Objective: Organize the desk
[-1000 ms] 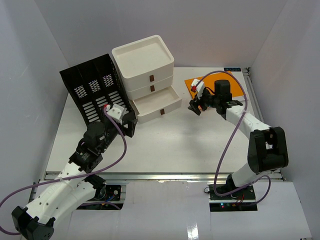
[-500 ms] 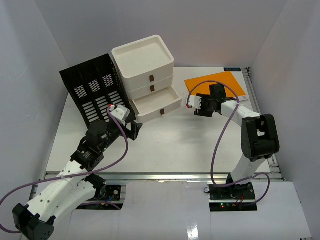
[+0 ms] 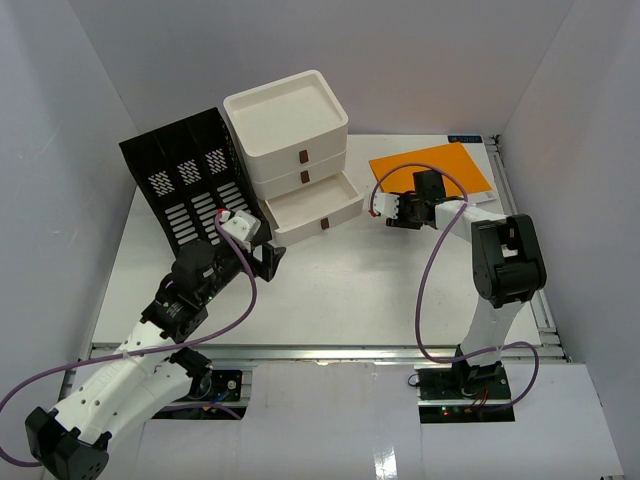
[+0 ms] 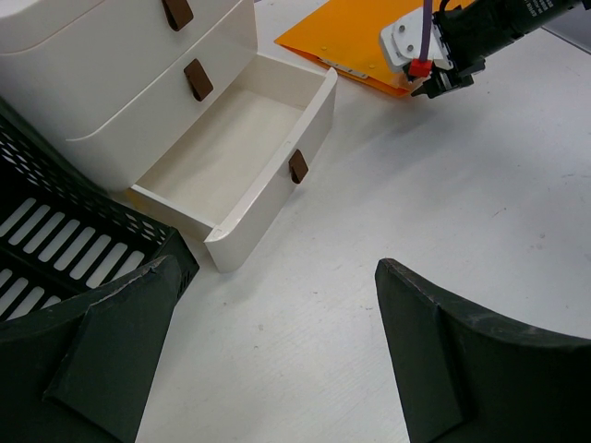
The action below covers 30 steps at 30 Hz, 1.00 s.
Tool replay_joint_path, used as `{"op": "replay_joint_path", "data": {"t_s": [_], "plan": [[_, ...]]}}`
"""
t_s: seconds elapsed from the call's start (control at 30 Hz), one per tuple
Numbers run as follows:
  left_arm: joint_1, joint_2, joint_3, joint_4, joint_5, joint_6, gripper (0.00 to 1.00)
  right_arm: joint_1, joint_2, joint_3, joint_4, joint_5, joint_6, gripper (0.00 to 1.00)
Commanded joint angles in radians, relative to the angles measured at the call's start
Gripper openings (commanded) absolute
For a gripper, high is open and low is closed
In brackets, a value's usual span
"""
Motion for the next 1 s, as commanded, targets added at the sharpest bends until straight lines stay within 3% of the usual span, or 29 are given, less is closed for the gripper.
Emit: {"op": "replay_joint_path", "data": {"t_s": [0.0,0.23,0.57,0.83,0.97], "plan": [[0.003,-0.006,0.014,0.001,0.011,-0.004,0.98,0.001,0.018,0.017,0.091,-0.005,0.002,0.41],[0.003,-0.003,0.015,0.001,0.013,-0.004,0.98,0.001,0.003,-0.024,0.179,-0.011,0.009,0.25],[0.003,0.0,0.015,0.001,0.011,-0.003,0.98,-0.001,0.066,0.146,0.21,0.025,0.112,0.2],[0.003,0.011,0.014,-0.001,0.001,0.002,0.98,-0.001,0.2,0.272,0.205,0.089,0.168,0.26],[0.003,0.017,0.014,-0.002,-0.001,0.003,0.98,-0.007,0.216,0.269,0.205,0.07,0.206,0.42]]}}
